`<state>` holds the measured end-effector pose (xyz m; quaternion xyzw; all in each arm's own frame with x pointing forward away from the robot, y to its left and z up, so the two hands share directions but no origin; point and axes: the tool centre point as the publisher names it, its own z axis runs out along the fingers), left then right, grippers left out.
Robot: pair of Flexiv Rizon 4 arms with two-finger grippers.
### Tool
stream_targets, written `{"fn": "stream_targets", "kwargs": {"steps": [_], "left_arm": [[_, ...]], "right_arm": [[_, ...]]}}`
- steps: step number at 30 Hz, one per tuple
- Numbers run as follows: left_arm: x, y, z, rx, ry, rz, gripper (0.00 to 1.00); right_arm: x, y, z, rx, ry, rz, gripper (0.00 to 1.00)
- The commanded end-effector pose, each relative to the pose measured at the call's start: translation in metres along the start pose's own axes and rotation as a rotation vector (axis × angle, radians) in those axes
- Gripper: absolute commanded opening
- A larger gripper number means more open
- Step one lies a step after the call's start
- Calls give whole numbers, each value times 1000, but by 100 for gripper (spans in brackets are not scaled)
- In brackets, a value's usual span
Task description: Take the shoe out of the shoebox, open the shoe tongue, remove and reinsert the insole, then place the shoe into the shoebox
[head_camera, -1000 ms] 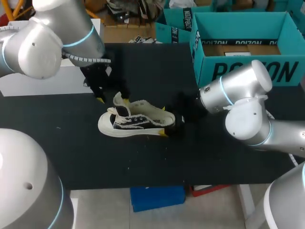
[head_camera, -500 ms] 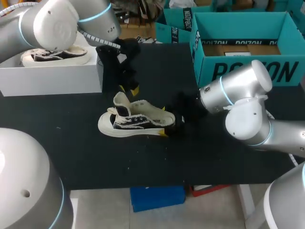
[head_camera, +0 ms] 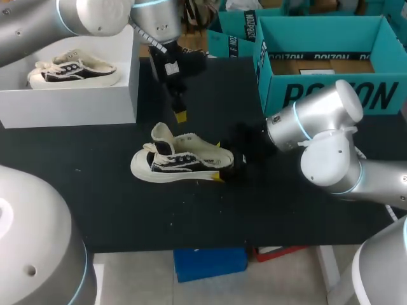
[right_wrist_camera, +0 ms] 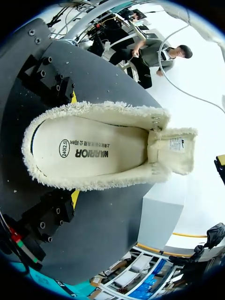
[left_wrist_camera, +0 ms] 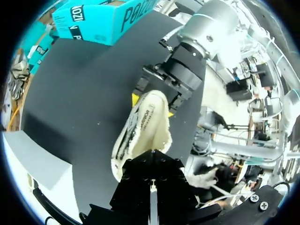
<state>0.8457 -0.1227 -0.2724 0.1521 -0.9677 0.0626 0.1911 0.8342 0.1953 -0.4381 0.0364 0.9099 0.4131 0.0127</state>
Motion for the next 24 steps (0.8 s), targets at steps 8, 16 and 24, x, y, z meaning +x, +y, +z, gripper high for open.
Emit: {"fn": "stream_targets", "kwargs": {"steps": [8,16,24], "left_arm": [[-6,-6,0,-392,102,503,0],[0,-3,5,-281,-42,601,0],[4,3,9,-205,-61,600,0]], "right_arm": [[-1,0,1,2,0,1,0],[-1,0,1,2,0,1,0],[-1,0,1,2,0,1,0]]}}
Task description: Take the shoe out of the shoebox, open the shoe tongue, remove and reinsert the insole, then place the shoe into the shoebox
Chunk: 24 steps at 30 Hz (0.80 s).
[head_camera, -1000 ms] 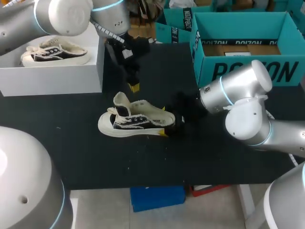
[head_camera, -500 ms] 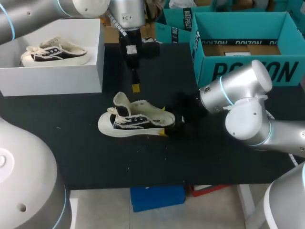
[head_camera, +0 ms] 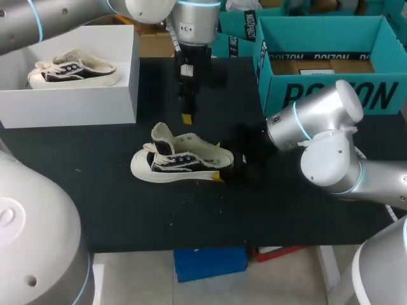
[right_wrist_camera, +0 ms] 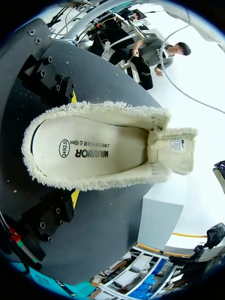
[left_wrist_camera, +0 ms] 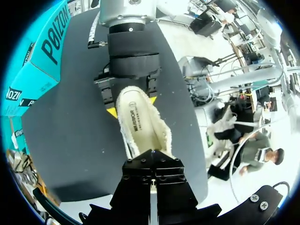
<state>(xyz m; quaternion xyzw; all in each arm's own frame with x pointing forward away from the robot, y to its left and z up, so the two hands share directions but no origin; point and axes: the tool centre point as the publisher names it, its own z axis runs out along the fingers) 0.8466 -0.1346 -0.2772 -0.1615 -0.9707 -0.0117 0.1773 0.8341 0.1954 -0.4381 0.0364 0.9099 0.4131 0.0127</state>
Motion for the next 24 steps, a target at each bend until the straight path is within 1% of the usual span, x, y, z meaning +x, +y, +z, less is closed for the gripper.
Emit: {"fn": "stream_targets", "kwargs": {"steps": [1,16,17,18,20,24], "left_arm": [[11,8,6,42,-65,0,0],[11,8,6,42,-65,0,0],[12,11,7,44,-82,-24,0],[13,14,11,56,-92,-44,0],[11,17,21,86,-77,-63,0],[7,22,39,114,-68,-84,0]], "right_arm": [[-1,0,1,2,0,2,0],[-1,0,1,2,0,2,0],[-1,0,1,2,0,2,0],[-1,0,1,2,0,2,0],[-1,0,1,2,0,2,0],[-1,0,1,2,0,2,0]]}}
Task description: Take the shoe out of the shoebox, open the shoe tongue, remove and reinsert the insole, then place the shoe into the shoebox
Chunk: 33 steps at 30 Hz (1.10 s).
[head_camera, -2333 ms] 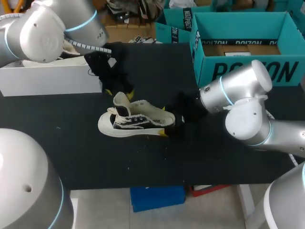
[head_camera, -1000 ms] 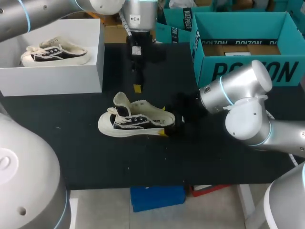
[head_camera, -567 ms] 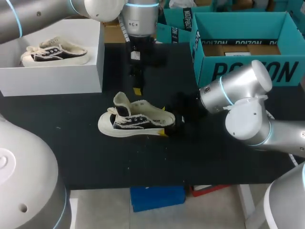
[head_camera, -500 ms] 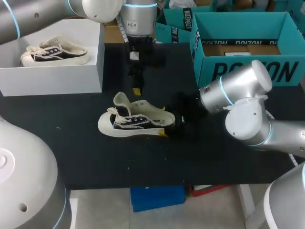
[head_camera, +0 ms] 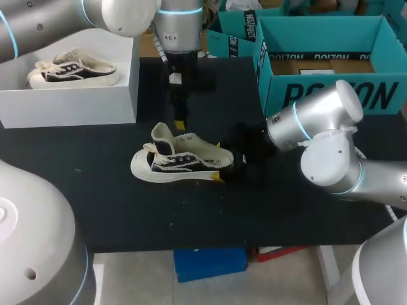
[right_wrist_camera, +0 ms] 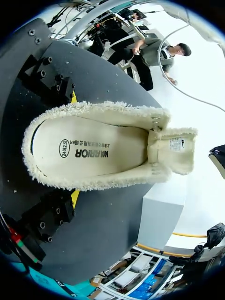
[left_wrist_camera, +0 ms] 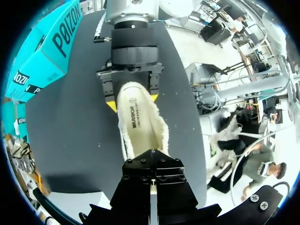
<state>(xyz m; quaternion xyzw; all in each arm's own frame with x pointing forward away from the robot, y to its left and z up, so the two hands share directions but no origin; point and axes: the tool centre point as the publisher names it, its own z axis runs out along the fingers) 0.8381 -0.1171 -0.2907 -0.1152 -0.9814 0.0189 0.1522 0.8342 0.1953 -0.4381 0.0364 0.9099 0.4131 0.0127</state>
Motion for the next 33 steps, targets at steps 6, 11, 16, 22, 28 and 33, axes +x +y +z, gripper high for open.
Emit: {"fn": "stream_targets", "kwargs": {"steps": [6,11,16,22,28,33], "left_arm": [[-3,10,34,60,0,-15,0],[-1,4,45,84,18,-13,0],[2,0,53,91,23,-33,0],[4,-3,69,100,39,-46,0],[1,-3,84,104,64,-59,0],[-3,-3,89,105,73,-67,0]], "right_arm": [[-1,1,1,2,0,1,0],[-1,1,1,2,0,1,0],[-1,1,1,2,0,1,0],[-1,1,1,2,0,1,0],[-1,1,1,2,0,1,0],[-1,1,1,2,0,1,0]]}}
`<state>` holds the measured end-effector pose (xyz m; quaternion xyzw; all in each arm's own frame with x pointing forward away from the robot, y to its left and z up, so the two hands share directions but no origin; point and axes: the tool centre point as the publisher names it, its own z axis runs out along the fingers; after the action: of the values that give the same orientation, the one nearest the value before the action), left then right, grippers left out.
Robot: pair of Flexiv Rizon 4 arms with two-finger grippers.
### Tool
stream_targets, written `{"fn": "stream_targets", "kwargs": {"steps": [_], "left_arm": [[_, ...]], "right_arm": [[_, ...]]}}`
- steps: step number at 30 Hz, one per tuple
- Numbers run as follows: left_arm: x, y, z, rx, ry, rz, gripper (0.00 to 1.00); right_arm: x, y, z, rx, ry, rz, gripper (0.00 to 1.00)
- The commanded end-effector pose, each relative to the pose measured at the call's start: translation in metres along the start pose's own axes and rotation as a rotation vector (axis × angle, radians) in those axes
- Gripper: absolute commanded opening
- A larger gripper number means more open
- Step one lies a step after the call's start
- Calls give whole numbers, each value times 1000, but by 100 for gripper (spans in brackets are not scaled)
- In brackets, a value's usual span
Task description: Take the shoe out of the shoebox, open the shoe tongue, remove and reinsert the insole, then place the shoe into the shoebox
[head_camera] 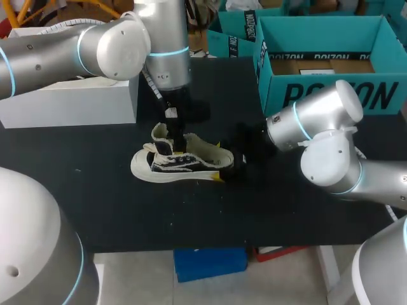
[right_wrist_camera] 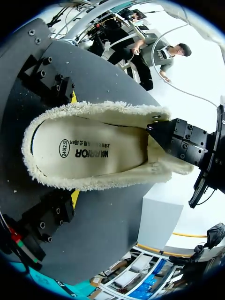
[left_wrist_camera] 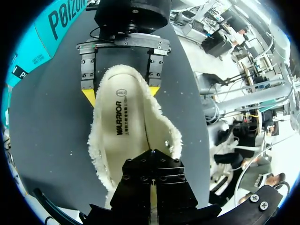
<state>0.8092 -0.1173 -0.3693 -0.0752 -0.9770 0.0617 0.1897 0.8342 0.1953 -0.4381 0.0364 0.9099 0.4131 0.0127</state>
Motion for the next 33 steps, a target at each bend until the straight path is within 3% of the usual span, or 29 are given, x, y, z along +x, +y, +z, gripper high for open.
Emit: {"fn": "stream_targets", "kwargs": {"steps": [1,16,33], "left_arm": [[-8,-3,6,0,10,-2,0],[-15,-9,23,0,26,-9,0],[-8,-8,44,-16,37,-42,0]], "right_arm": [[-1,1,1,2,0,1,0],[-1,1,1,2,0,1,0],[-1,1,1,2,0,1,0]]}}
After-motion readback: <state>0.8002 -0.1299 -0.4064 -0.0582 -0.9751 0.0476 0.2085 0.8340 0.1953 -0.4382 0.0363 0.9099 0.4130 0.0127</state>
